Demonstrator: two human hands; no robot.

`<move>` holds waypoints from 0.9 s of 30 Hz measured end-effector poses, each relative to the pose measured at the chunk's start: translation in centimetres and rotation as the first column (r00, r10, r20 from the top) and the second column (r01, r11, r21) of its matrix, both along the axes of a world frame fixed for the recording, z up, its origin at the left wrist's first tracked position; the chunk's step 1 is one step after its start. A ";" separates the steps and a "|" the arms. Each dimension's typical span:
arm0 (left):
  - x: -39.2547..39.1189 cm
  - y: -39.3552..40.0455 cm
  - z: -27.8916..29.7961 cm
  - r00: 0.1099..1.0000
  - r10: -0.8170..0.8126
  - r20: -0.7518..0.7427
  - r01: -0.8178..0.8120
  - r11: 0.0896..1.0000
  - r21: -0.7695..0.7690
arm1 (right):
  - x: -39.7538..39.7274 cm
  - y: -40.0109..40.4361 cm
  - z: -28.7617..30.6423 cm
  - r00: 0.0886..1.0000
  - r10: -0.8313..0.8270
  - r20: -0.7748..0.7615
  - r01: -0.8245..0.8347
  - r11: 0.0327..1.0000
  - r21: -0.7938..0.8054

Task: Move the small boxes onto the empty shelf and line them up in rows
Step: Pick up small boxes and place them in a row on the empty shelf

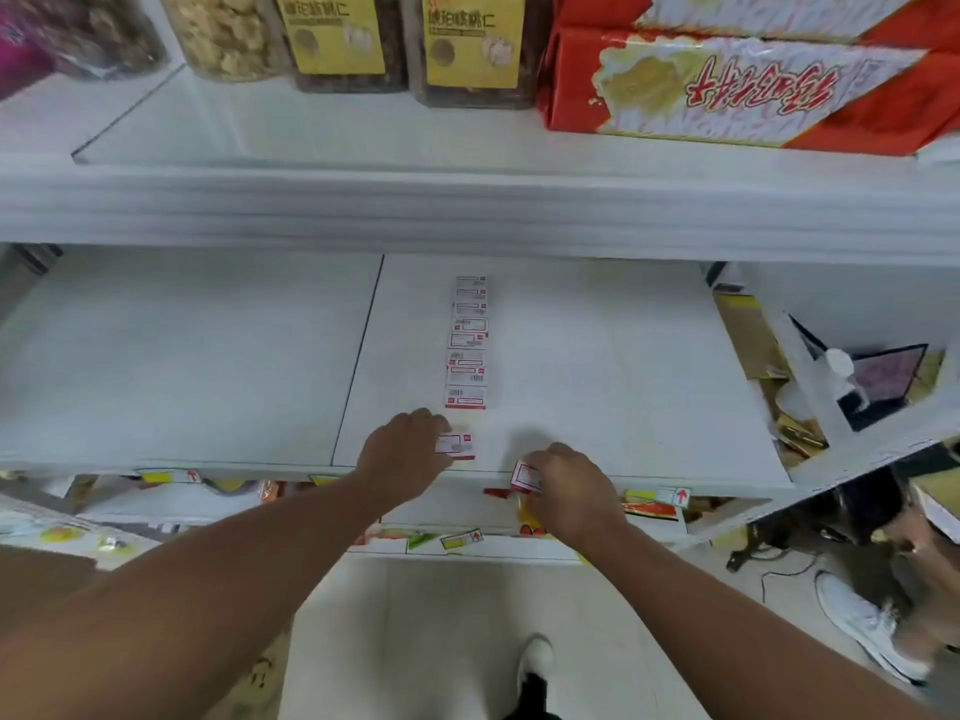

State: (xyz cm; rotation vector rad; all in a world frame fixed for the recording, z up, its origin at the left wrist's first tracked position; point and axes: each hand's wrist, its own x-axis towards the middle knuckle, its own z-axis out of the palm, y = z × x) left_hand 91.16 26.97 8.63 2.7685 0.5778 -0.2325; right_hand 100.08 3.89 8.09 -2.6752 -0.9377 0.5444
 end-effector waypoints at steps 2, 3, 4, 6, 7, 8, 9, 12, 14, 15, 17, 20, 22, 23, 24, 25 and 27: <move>1.4 -0.1 -0.7 1.000 0.023 -0.001 -0.023 1.000 -0.006 | 1.7 0.4 -0.7 1.000 0.025 -0.019 -0.025 1.000 -0.003; 2.1 -0.1 -1.1 0.999 0.040 0.003 -0.040 0.999 -0.011 | 2.4 0.6 -1.0 0.999 0.037 -0.022 -0.037 0.999 -0.009; 2.8 -0.1 -1.5 0.998 0.058 0.009 -0.058 0.998 -0.019 | 3.1 0.8 -1.3 0.998 0.050 -0.028 -0.050 0.999 -0.011; 3.9 0.1 -2.4 0.996 0.083 0.025 -0.082 0.996 -0.034 | 4.0 1.3 -1.9 0.996 0.074 -0.051 -0.075 0.997 -0.013; 4.3 0.2 -2.8 0.995 0.091 0.036 -0.089 0.995 -0.039 | 4.4 1.6 -2.2 0.995 0.080 -0.056 -0.081 0.997 -0.012; 4.7 0.3 -3.2 0.994 0.100 0.047 -0.098 0.994 -0.044 | 4.7 1.8 -2.4 0.995 0.081 -0.059 -0.081 0.997 -0.010; 4.9 0.5 -3.6 0.992 0.109 0.061 -0.106 0.993 -0.045 | 4.8 2.1 -2.6 0.995 0.077 -0.061 -0.078 0.997 -0.008; 4.8 0.7 -4.5 0.987 0.111 0.119 -0.106 0.993 -0.042 | 4.5 2.5 -3.1 0.995 0.066 -0.073 -0.066 0.998 -0.003; 4.2 0.8 -4.8 0.983 0.104 0.154 -0.095 0.993 -0.068 | 4.1 2.8 -3.1 0.996 0.056 -0.076 -0.057 0.998 -0.008; 3.8 1.0 -4.9 0.980 0.112 0.162 -0.098 0.991 -0.090 | 3.8 3.0 -3.1 0.996 0.053 -0.075 -0.054 0.998 -0.013; 2.7 1.7 -5.0 0.976 0.136 0.169 -0.116 0.986 -0.119 | 3.1 3.6 -2.9 0.996 0.053 -0.068 -0.055 0.998 -0.026; 0.7 2.7 -4.8 0.969 0.169 0.178 -0.144 0.979 -0.146 | 2.1 5.0 -2.4 0.996 0.067 -0.053 -0.069 0.997 -0.038; -0.9 3.3 -4.9 0.969 0.177 0.174 -0.151 0.977 -0.153 | 1.5 6.2 -2.1 0.994 0.095 -0.044 -0.097 0.995 -0.034; -1.8 3.5 -5.1 0.967 0.182 0.178 -0.154 0.975 -0.159 | 1.3 6.8 -2.1 0.993 0.113 -0.035 -0.114 0.993 -0.029; -2.7 3.7 -5.3 0.964 0.190 0.186 -0.158 0.972 -0.172 | 1.0 7.3 -2.2 0.992 0.128 -0.022 -0.128 0.991 -0.025; -3.4 3.8 -5.5 0.959 0.200 0.200 -0.162 0.968 -0.189 | 0.8 7.9 -2.3 0.990 0.139 -0.008 -0.139 0.990 -0.023; -4.6 3.7 -6.2 0.945 0.226 0.237 -0.170 0.957 -0.236 | 0.6 8.8 -2.8 0.988 0.152 0.022 -0.151 0.988 -0.019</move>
